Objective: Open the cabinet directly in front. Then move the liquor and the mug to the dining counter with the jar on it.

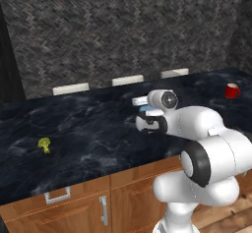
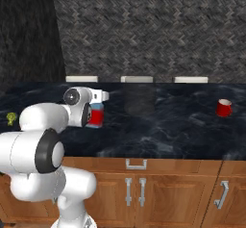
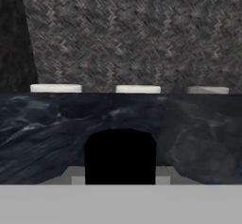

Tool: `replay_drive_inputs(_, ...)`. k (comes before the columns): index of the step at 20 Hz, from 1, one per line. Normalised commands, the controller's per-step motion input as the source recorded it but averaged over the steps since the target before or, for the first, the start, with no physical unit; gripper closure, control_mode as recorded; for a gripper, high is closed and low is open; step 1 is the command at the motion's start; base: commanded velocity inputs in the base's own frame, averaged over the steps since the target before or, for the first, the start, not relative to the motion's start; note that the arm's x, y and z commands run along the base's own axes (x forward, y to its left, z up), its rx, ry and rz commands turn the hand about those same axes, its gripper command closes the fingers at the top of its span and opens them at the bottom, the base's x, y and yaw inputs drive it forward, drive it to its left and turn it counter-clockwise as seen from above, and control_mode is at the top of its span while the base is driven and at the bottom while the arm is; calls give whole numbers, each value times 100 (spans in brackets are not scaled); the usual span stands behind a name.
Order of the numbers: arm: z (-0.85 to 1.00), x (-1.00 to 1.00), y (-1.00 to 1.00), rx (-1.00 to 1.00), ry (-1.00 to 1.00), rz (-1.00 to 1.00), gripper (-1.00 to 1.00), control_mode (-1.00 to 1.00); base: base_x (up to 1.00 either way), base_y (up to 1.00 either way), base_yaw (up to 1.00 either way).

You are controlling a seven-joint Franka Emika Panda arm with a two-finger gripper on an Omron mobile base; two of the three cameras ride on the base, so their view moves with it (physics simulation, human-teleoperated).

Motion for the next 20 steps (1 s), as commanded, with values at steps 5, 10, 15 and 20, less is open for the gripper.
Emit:
replay_drive_inputs(5, -16, 40, 0, 0, 0, 0, 100, -100, 0, 0, 0)
replay_drive_inputs(10, -9, 17, 0, 0, 0, 0, 100, -100, 0, 0, 0)
replay_drive_inputs(15, -14, 14, 0, 0, 0, 0, 100, -100, 0, 0, 0)
replay_drive_inputs(20, -31, 10, 0, 0, 0, 0, 100, -100, 0, 0, 0)
